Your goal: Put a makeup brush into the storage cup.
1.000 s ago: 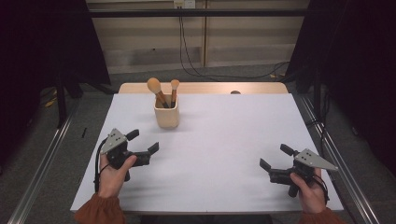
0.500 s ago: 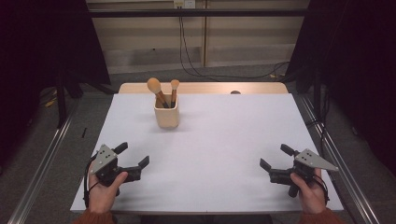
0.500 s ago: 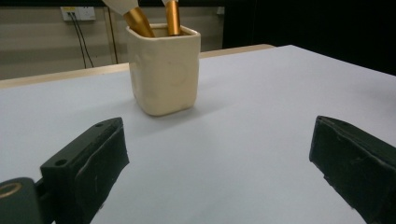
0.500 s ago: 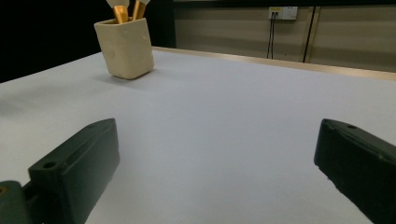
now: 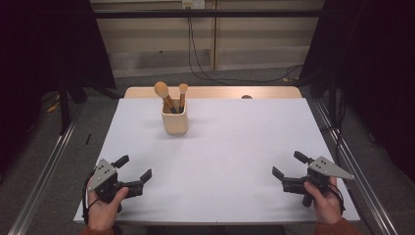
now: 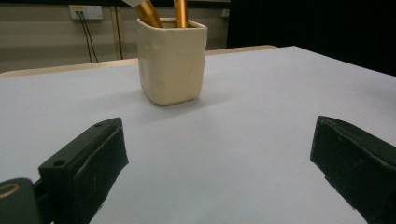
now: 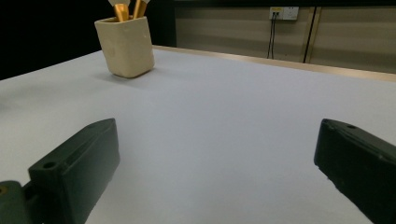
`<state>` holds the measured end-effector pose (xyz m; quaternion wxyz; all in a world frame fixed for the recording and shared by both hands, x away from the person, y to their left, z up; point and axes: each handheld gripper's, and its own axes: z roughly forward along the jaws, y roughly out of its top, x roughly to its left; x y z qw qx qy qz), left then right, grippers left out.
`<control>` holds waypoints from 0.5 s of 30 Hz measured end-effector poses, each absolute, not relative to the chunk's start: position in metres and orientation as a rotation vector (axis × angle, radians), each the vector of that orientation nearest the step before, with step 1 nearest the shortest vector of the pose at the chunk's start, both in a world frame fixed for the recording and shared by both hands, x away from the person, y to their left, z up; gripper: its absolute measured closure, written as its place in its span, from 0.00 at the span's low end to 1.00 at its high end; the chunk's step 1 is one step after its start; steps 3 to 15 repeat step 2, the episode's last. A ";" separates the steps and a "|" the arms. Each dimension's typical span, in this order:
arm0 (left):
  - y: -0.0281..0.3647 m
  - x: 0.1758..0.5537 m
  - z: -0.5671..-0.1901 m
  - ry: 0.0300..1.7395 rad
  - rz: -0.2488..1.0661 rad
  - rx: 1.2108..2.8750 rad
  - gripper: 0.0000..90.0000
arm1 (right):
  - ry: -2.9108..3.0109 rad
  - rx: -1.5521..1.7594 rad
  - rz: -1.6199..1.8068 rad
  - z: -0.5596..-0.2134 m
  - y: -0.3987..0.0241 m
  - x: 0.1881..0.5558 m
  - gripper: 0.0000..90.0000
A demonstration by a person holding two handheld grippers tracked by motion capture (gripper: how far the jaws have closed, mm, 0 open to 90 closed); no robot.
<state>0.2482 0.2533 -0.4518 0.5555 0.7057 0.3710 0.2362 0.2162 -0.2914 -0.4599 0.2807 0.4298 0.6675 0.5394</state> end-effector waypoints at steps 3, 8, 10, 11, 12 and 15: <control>0.251 0.248 -0.451 0.880 0.573 1.674 0.04 | 1.788 1.155 1.445 -0.460 -0.292 0.217 0.00; 0.251 0.248 -0.451 0.880 0.573 1.674 0.04 | 1.788 1.155 1.445 -0.460 -0.292 0.217 0.00; 0.251 0.248 -0.451 0.880 0.573 1.674 0.04 | 1.788 1.155 1.445 -0.460 -0.292 0.217 0.00; 0.251 0.248 -0.451 0.880 0.573 1.674 0.04 | 1.788 1.155 1.445 -0.460 -0.292 0.217 0.00; 0.251 0.248 -0.451 0.880 0.573 1.674 0.04 | 1.788 1.155 1.445 -0.460 -0.292 0.217 0.00; 0.251 0.248 -0.451 0.880 0.573 1.674 0.04 | 1.788 1.155 1.445 -0.460 -0.292 0.217 0.00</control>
